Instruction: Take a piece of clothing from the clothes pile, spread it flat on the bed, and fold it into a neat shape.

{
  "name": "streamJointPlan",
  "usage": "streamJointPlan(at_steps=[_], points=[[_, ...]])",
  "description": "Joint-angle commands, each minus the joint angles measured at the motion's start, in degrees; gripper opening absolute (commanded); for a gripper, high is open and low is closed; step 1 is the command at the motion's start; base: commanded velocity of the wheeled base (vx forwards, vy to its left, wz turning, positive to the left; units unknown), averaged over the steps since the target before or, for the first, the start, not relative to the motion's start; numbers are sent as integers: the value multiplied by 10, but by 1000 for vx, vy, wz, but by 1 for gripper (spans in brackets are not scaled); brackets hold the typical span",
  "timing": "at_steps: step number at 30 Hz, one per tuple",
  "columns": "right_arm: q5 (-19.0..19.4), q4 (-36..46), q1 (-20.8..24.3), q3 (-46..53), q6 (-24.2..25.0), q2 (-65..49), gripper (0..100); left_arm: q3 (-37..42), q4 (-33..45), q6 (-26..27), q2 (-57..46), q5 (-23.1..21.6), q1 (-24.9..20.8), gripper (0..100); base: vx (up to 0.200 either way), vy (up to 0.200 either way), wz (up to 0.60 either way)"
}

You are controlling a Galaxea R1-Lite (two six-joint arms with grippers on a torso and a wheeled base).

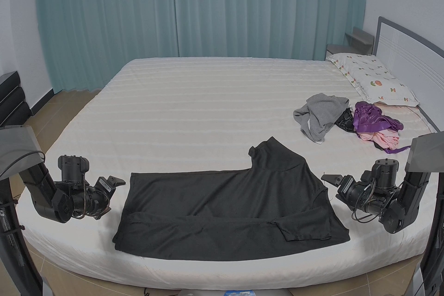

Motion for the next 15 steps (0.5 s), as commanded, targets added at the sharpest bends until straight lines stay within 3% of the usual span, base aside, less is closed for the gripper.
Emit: streamJointPlan(at_steps=[1, 8, 15], points=[[0, 0, 1, 0, 0, -1, 100, -1, 0, -4, -4, 0, -7, 100, 0, 0, 0], [0, 0, 1, 0, 0, -1, 100, -6, 2, -6, -3, 2, -17, 100, 0, -171, 0], [0, 0, 2, 1, 0, 0, 100, -4, 1, -6, -3, 4, -18, 100, 0, 0, 0]])
